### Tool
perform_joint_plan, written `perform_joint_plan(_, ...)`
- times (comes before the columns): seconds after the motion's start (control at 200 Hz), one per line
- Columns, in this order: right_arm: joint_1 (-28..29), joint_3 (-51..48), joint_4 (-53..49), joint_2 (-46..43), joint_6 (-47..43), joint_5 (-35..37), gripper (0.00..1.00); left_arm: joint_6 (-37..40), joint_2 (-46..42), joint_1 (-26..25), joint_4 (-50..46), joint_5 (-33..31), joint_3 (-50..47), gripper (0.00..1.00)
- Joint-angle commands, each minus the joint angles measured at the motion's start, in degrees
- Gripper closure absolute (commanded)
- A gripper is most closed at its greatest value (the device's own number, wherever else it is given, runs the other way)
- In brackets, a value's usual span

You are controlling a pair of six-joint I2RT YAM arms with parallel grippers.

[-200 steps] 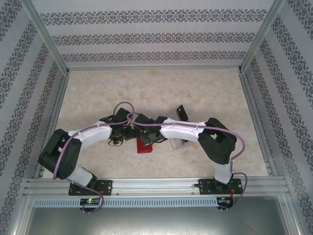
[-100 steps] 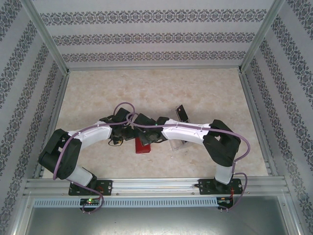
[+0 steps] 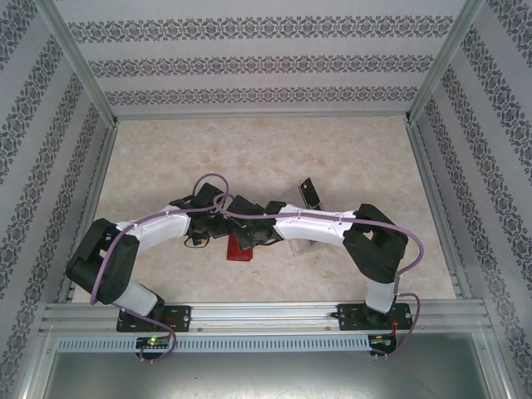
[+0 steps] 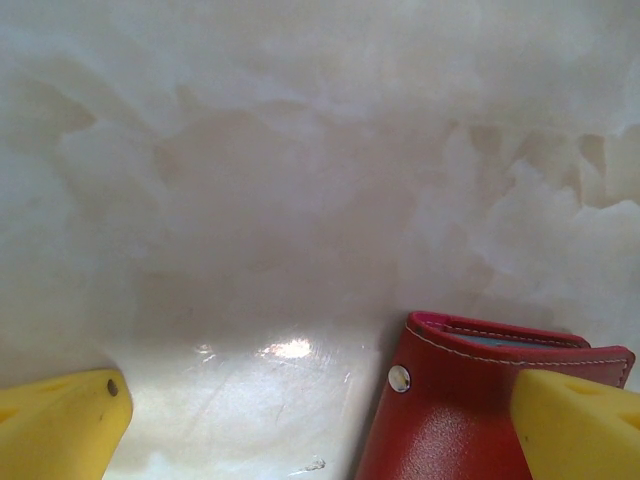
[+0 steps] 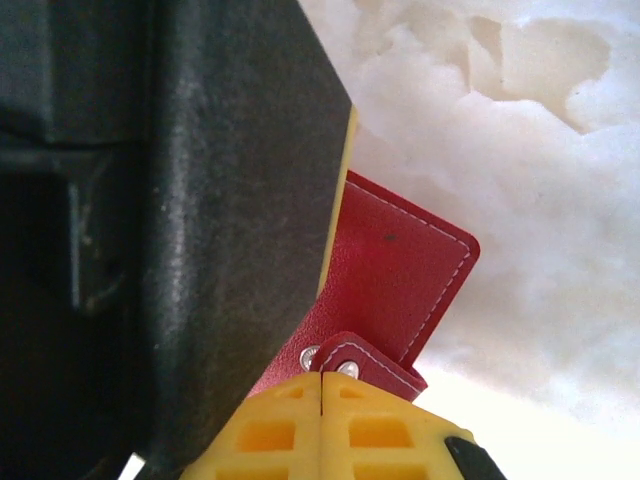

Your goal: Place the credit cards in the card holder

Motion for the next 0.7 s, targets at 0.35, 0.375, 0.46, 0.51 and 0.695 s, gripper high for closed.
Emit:
perform_joint_plan(0.35,0.5,0.1,2.0,5.1,0.3,-2.6,1.00,-0.7,3.8,-0.8,3.5,4.2,-0.5,0.00)
perform_joint_plan(0.375,0.4,0.1,1.9,5.0,0.2,-2.5,1.00,-0.8,3.9,-0.8,3.5,4.1,-0.5,0.00)
perform_joint_plan(0.46,0.4,0.0,1.8,4.6,0.0,-2.7,1.00,-0.6,4.0,-0.8,3.5,4.2,-0.6,0.00)
perform_joint_plan(0.51,0.4,0.1,1.6,4.7,-0.3,-3.1,1.00,-0.7,4.0,-0.8,3.5,4.2,-0.6,0.00)
perform_joint_plan(0.695,0.1,0.4,1.7,7.2,-0.5,-3.6,1.00,-0.8,3.9,-0.8,3.6,4.3,-0.8,0.00)
